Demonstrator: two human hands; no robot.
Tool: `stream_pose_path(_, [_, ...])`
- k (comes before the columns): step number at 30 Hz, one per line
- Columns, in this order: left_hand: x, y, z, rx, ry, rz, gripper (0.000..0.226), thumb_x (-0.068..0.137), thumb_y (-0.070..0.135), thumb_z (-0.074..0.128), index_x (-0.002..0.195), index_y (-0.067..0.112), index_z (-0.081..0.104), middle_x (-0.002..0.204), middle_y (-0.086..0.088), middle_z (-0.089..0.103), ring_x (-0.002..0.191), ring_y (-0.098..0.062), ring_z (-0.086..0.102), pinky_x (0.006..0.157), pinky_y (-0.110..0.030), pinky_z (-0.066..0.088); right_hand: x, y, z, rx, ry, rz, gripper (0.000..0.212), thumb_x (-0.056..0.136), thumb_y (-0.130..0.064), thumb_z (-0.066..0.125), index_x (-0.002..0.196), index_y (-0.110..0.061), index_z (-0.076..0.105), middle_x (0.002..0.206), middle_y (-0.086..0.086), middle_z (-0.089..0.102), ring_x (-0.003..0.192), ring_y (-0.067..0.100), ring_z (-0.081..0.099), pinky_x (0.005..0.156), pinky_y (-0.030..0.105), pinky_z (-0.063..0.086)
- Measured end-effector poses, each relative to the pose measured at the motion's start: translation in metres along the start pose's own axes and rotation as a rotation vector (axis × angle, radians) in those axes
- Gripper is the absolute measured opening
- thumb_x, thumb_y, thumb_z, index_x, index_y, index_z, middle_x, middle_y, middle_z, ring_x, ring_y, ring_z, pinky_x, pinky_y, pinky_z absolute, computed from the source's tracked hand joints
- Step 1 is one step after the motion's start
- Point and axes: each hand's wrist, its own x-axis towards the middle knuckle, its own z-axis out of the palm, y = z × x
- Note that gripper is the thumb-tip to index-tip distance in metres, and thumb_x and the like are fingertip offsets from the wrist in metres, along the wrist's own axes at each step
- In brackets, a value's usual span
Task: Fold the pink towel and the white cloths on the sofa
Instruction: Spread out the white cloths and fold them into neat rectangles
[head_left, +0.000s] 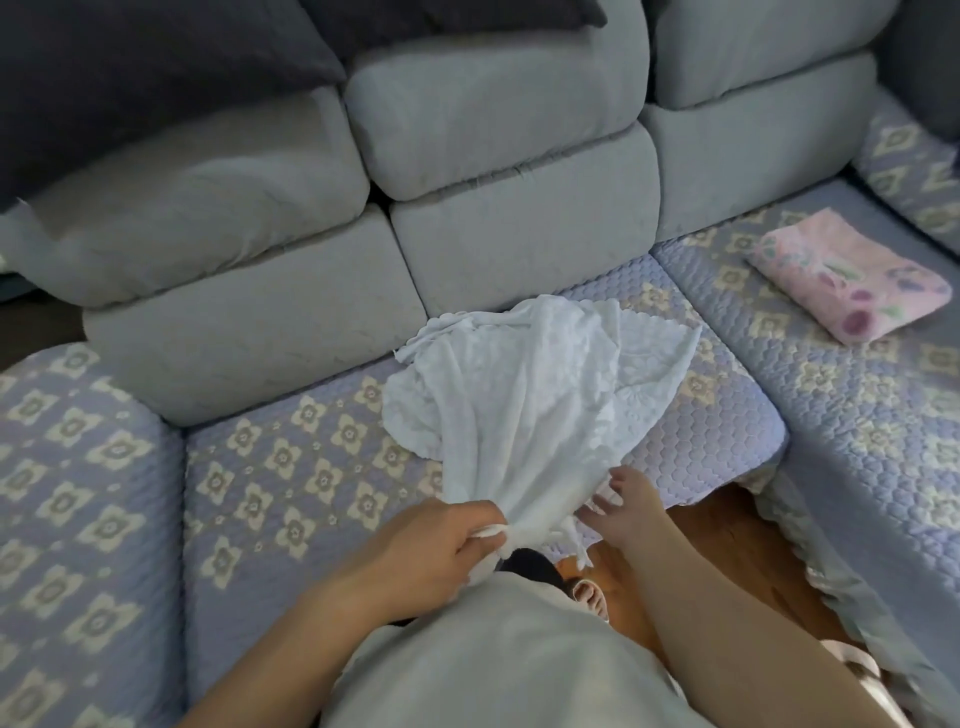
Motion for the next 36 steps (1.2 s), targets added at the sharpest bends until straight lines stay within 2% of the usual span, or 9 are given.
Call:
stream_pose_path(2, [-0.008,-0.008,-0.014,-0.046,0.034,0.037,0.024,0.103,0.05,0.041,0.098,0.032,0.056,0.079,-0.001,0.063,0.069,-0.011,0.059,0.069,-0.033,0.048,0.002,0.017,0.001,-0.014,0.02,-0.026,0.026,0.091,-0.013,0.063,0.117,-0.011,0.056,0.123,0.008,0.051,0.103,0.029,0.056,0.076,0.041,0.056])
stream_pose_path(5, [-0.014,-0.014,-0.034,-0.205,0.098,0.055,0.019,0.105,0.044,0.044,0.096,0.033,0.058,0.08,-0.004,0.062,0.07,-0.015,0.057,0.069,-0.035,0.047,-0.001,0.047,0.011,-0.036,-0.024,-0.002,0.04,0.09,-0.028,0.062,0.122,-0.004,0.065,0.114,0.013,0.067,0.106,0.037,0.063,0.088,0.043,0.052])
stream_pose_path(10, [-0.015,-0.017,-0.06,-0.428,0.194,0.067,0.019,0.104,0.034,0.05,0.094,0.028,0.065,0.082,0.001,0.067,0.065,-0.01,0.057,0.061,-0.019,0.041,0.007,0.094,0.026,-0.12,-0.149,0.055,0.058,0.084,-0.051,0.07,0.128,-0.021,0.047,0.108,0.009,0.068,0.095,0.03,0.06,0.083,0.044,0.043])
stream_pose_path(16, [-0.005,-0.027,-0.088,-0.596,0.331,0.04,0.019,0.103,0.029,0.053,0.094,0.03,0.07,0.086,0.006,0.072,0.075,-0.006,0.065,0.068,-0.022,0.049,-0.006,0.097,0.058,-0.052,-0.243,0.162,0.031,0.091,-0.007,0.07,0.119,0.004,0.061,0.116,0.02,0.064,0.1,0.032,0.064,0.081,0.044,0.06])
stream_pose_path(20, [-0.003,-0.026,-0.103,-0.609,0.28,0.071,0.021,0.103,0.028,0.053,0.093,0.03,0.071,0.087,0.003,0.074,0.074,-0.008,0.066,0.069,-0.026,0.051,-0.006,0.109,0.075,-0.021,-0.15,0.087,0.039,0.084,-0.02,0.079,0.119,-0.011,0.063,0.127,0.012,0.057,0.108,0.033,0.062,0.087,0.045,0.058])
stream_pose_path(24, [-0.004,-0.025,-0.116,-0.572,0.284,0.098,0.024,0.101,0.026,0.055,0.087,0.033,0.072,0.081,0.008,0.073,0.07,-0.002,0.064,0.064,-0.017,0.049,-0.003,0.08,0.084,0.148,-0.203,-0.141,0.016,0.095,-0.023,0.06,0.108,-0.018,0.066,0.109,-0.002,0.065,0.096,0.018,0.058,0.069,0.034,0.044])
stream_pose_path(28, [0.004,-0.039,-0.125,-0.485,0.359,0.072,0.025,0.102,0.024,0.056,0.084,0.034,0.071,0.074,0.012,0.071,0.064,-0.001,0.062,0.061,-0.017,0.047,-0.001,0.053,0.078,-0.017,-0.257,-0.211,0.029,0.098,-0.006,0.057,0.125,-0.002,0.064,0.119,0.012,0.073,0.114,0.029,0.066,0.097,0.041,0.053])
stream_pose_path(30, [0.015,-0.061,-0.13,-0.433,0.439,0.015,0.025,0.101,0.024,0.057,0.084,0.036,0.071,0.075,0.016,0.071,0.064,0.001,0.062,0.062,-0.018,0.047,-0.003,0.047,0.063,-0.026,-0.185,-0.227,0.025,0.099,-0.004,0.056,0.122,0.003,0.062,0.115,0.016,0.072,0.113,0.032,0.066,0.104,0.044,0.05])
stream_pose_path(36, [0.04,-0.117,-0.114,-0.095,0.289,-0.087,0.021,0.099,0.029,0.061,0.087,0.044,0.067,0.084,0.019,0.071,0.074,0.004,0.064,0.065,-0.011,0.044,-0.016,0.02,0.001,-0.21,0.435,-0.531,0.033,0.102,-0.016,0.048,0.131,-0.004,0.058,0.104,0.01,0.061,0.092,0.028,0.059,0.076,0.04,0.049])
